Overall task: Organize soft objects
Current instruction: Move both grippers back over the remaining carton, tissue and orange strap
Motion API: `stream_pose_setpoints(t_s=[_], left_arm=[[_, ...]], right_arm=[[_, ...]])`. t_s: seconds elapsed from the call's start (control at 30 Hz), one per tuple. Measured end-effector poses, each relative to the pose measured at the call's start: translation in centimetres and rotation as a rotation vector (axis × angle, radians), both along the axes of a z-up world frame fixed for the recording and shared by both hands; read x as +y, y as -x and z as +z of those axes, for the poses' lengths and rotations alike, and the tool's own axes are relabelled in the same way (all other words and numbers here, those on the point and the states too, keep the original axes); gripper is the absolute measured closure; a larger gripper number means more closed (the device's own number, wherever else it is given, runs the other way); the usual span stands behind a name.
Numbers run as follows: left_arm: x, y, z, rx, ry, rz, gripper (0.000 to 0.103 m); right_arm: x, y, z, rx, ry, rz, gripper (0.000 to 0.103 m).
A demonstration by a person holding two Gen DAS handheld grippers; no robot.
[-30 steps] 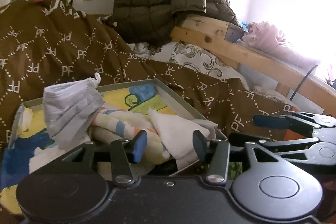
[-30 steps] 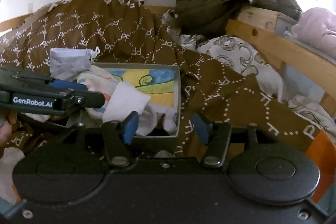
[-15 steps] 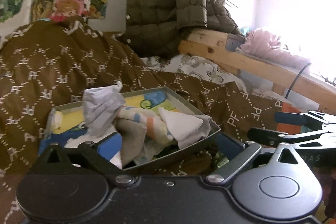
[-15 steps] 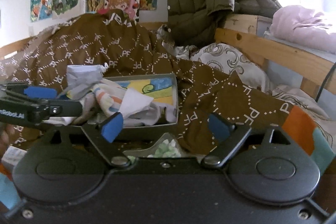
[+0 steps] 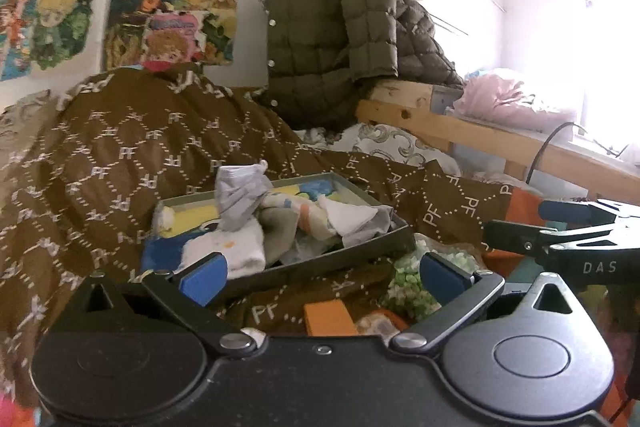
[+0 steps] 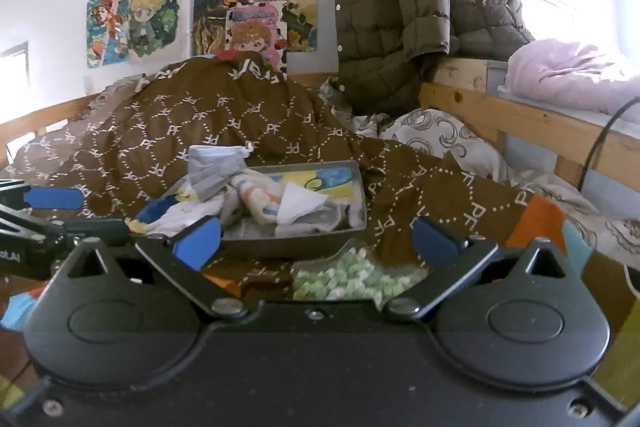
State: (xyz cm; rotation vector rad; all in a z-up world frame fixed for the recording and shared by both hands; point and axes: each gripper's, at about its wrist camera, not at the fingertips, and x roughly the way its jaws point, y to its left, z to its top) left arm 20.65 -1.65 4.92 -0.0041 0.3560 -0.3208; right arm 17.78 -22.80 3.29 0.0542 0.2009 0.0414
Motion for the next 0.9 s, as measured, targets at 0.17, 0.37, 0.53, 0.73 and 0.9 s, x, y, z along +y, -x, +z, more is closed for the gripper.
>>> stream_pose_setpoints(t_s=[0.17, 0.37, 0.53, 0.73, 0.9], left_arm=[[0.4, 3.3, -0.3, -0.005, 0.017, 0.028, 0.001], [-0.2, 6.2, -1.6, 0.014, -0.012, 0.015, 0.001], [-0.2, 8.1, -3.3, 0.053, -0.02, 0.029, 0.001], [0.3, 10.2, -5.1, 0.107, -0.011, 0.066, 0.001], [1.0, 11.3, -6.1, 0.137, -0.021, 0.103, 0.001]], right_arm=[[0.4, 3.3, -0.4, 0.001, -0.02, -0.006, 0.001], [0.7, 6.4, -1.4, 0.022, -0.024, -0.016, 0.001], [0.8, 8.7, -2.7, 0.069, -0.043, -0.02, 0.001], [1.7, 10.5, -4.7, 0.152, -0.04, -0.003, 0.001], [3.2, 11.0, -6.0, 0.199, -0.016, 0.037, 0.001]])
